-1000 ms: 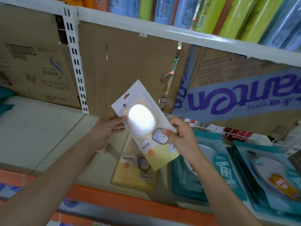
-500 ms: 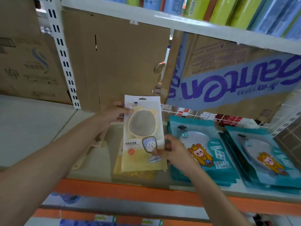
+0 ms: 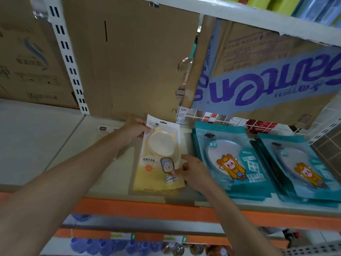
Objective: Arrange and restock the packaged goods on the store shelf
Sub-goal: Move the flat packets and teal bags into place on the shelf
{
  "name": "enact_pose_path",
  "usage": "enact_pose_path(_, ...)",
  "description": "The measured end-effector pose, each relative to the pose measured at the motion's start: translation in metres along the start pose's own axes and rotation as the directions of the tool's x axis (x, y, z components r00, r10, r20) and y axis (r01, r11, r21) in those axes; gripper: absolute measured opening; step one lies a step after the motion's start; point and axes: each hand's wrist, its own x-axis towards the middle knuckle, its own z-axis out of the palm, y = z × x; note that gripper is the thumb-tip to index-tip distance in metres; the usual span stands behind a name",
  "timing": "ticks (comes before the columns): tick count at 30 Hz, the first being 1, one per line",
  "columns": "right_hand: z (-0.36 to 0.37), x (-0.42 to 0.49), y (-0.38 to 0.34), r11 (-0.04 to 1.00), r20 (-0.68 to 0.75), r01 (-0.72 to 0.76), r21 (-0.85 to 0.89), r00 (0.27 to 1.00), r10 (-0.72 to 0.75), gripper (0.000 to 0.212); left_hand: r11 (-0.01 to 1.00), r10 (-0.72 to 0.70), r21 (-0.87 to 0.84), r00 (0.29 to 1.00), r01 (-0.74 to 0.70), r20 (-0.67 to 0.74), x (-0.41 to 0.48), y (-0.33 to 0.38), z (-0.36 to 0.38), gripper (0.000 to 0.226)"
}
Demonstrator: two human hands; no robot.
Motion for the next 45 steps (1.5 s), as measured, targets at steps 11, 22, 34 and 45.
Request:
enact_pose_path(11,0.001,-0.007,-0.008,0.979,0.020,-0.026,-0.204,0.999,0.030,0.049,0.997,0.047,0.065,0.993,-0.040,-0.109,0.002,-0.015,0.008,0.047)
enact_pose_path(22,-0.010,0.030,-0.020,0.990,-0.016,-0.088,-0.113,0.996,0.086,0.058,0.987,0.043,0.153,0.999,-0.047,0.033,-0.035,-0.021,0.005,0.021)
enact_pose_path(34,0.002,0.051,-0.016,0.980,-0.054,-0.121,-0.160,0.992,0.114,0.049,0.996,0.036,0.073,0.998,-0.041,0.060,-0.041,-0.026,0.009,0.032)
enact_pose_path(45,-0.001,0.014,-0.021,0.992,-0.065,-0.129,0.011,0.989,0.129,0.055,0.985,0.059,0.152,0.992,-0.076,0.114,-0.053,-0.026,-0.002,0.060)
